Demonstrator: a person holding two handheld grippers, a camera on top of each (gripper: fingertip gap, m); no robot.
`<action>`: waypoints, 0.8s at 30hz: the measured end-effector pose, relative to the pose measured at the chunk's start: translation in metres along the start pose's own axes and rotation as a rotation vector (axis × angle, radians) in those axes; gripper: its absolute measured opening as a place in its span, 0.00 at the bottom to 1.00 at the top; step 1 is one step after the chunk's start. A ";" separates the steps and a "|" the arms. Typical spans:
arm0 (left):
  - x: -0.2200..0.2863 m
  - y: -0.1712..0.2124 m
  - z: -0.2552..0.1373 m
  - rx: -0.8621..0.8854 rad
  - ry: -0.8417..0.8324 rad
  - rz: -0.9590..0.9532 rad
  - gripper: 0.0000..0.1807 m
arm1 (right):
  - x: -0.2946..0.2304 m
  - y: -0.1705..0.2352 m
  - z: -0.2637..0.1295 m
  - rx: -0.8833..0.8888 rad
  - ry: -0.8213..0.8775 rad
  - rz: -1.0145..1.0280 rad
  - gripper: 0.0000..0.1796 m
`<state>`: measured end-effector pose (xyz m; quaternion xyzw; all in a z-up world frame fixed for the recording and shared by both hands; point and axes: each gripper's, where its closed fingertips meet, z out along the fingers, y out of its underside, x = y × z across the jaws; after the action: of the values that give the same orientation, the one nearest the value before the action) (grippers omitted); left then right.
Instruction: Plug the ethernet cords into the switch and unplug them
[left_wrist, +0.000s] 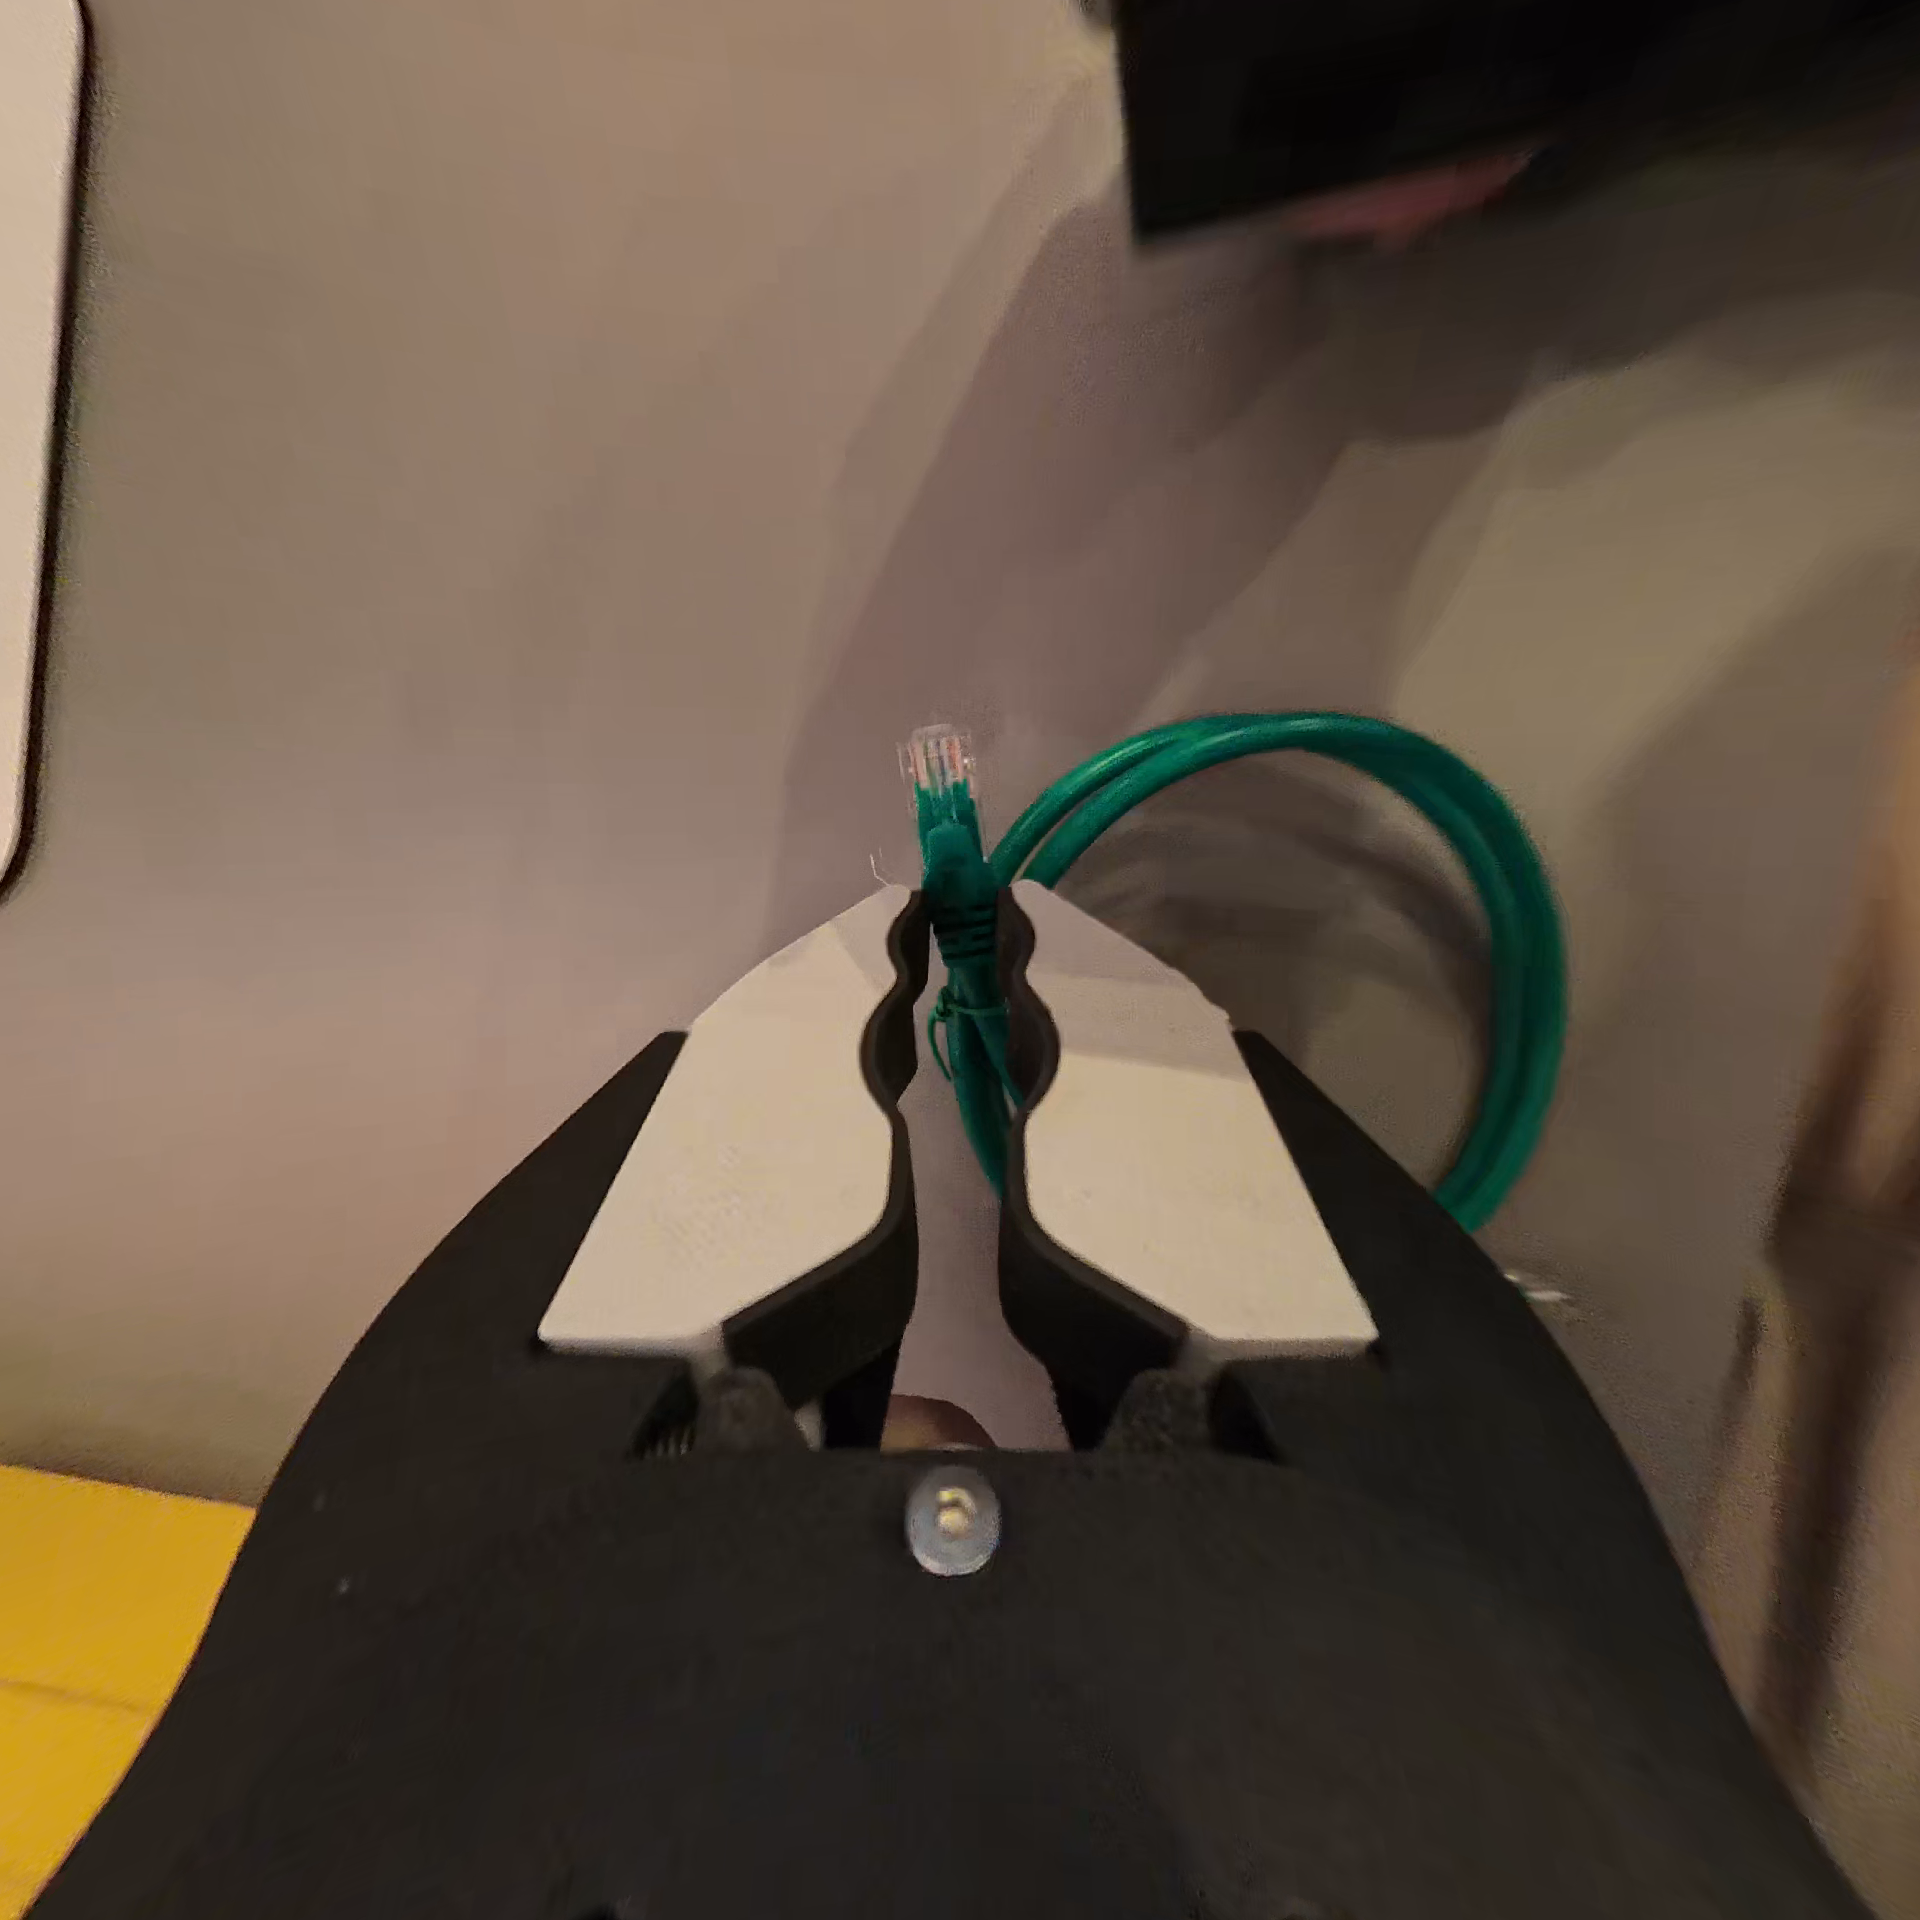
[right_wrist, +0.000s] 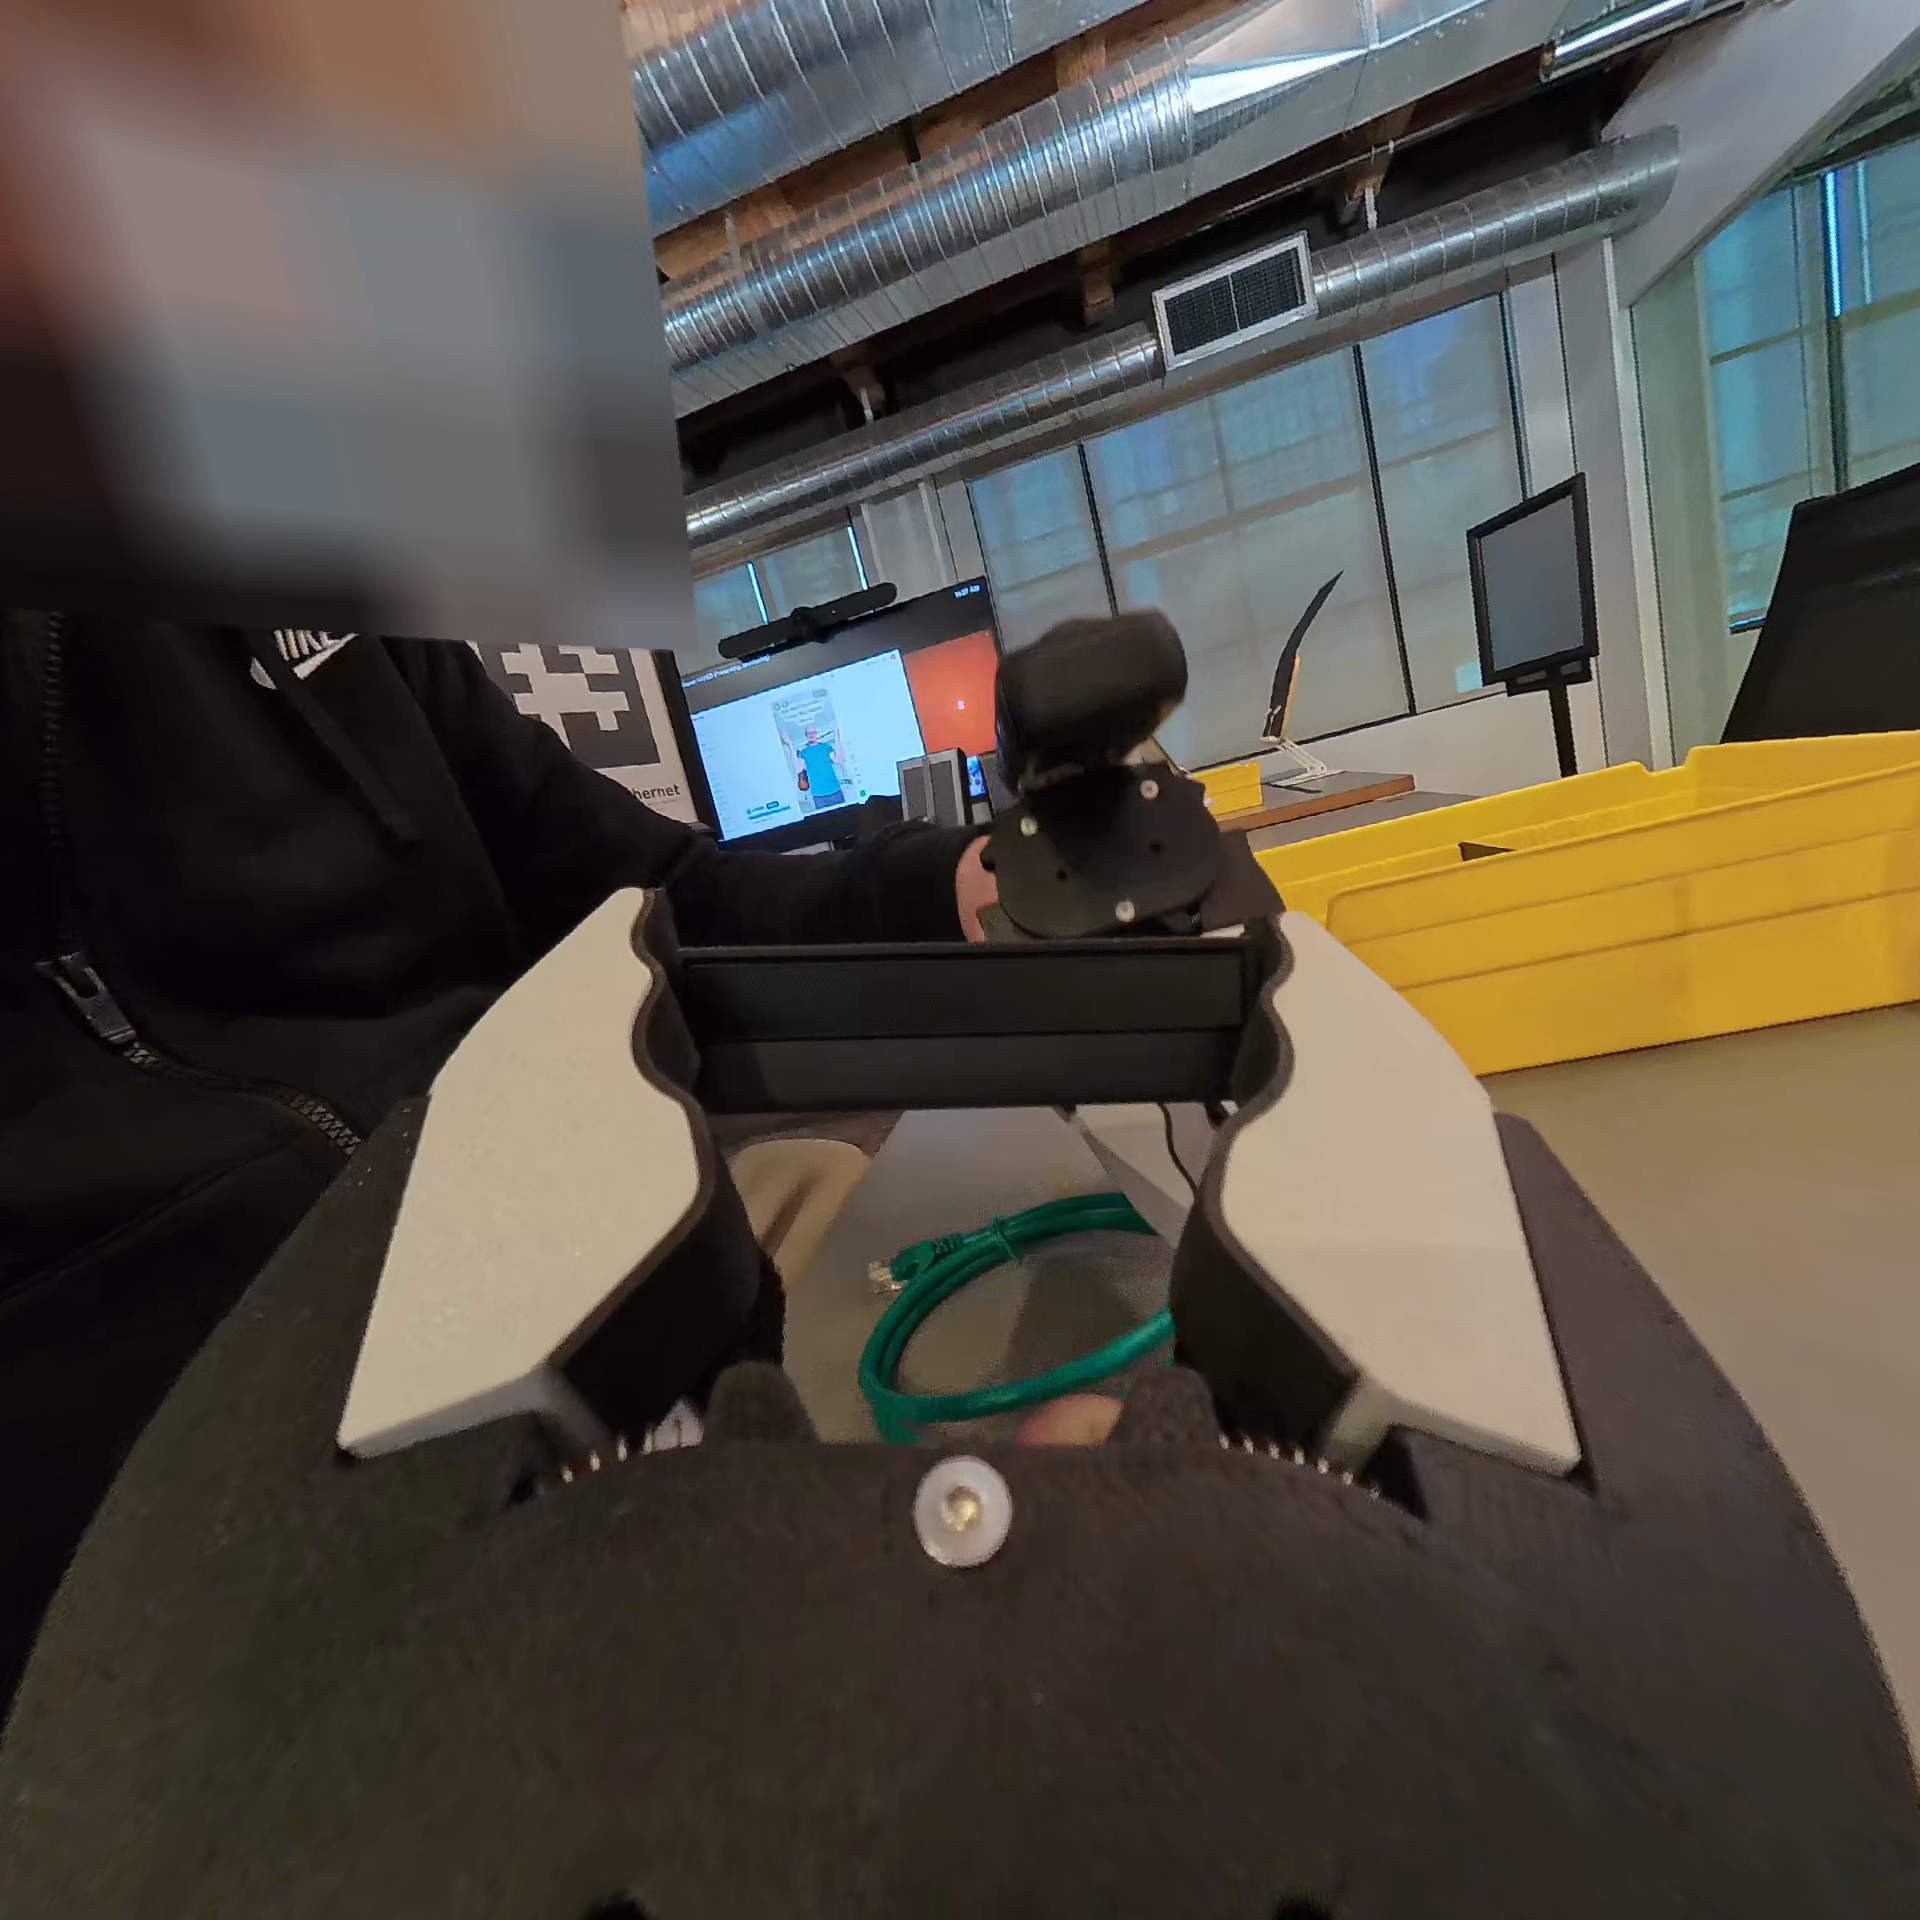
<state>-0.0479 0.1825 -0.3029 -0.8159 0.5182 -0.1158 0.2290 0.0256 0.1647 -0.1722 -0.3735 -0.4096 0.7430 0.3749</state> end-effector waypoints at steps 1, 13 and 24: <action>-0.001 0.003 0.005 0.001 -0.002 0.015 0.07 | 0.001 0.000 -0.001 0.000 0.005 0.000 0.57; -0.003 -0.100 -0.067 0.533 -0.634 0.490 0.36 | 0.012 -0.005 -0.001 0.025 0.075 0.029 0.57; 0.025 -0.113 -0.064 0.569 -0.747 0.653 0.16 | 0.011 -0.003 0.011 0.013 0.069 0.115 0.57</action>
<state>0.0257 0.1842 -0.1929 -0.5053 0.5757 0.1222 0.6311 0.0118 0.1716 -0.1679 -0.4196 -0.3695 0.7526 0.3478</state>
